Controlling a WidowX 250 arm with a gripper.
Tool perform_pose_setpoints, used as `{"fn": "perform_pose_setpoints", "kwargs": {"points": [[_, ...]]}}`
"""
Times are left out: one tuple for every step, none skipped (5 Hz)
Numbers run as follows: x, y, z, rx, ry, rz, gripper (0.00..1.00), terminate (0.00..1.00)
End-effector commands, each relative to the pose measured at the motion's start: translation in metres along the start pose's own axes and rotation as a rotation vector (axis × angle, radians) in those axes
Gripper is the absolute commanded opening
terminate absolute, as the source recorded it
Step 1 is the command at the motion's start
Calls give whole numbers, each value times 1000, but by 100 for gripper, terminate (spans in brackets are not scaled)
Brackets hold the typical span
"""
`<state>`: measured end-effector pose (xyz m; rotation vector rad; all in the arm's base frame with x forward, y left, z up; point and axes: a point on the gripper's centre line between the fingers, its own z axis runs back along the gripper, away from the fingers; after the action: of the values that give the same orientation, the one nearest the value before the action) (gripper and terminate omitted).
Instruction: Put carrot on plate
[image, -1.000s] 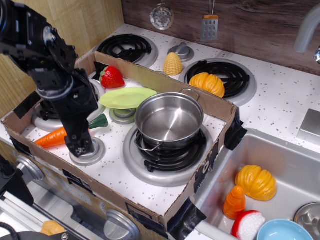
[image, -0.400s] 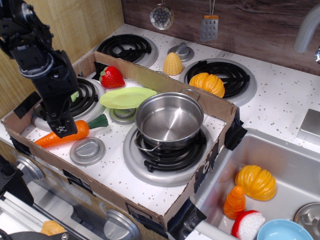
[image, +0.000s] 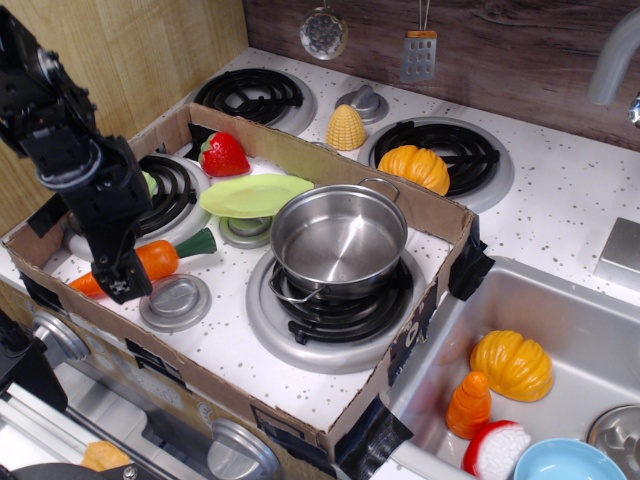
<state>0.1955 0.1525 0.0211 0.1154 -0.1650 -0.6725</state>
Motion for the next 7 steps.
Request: {"fn": "perform_pose_setpoints", "kwargs": {"points": [[5, 10, -9, 5, -25, -42, 100, 0], [11, 10, -11, -3, 2, -21, 0, 0], [18, 12, -1, -13, 38, -31, 0, 0], [25, 16, 23, 5, 72, -60, 0, 0], [34, 19, 56, 52, 123, -80, 0, 0], [44, 17, 81, 97, 160, -80, 0, 0], [52, 11, 80, 156, 179, -104, 0, 0]]}}
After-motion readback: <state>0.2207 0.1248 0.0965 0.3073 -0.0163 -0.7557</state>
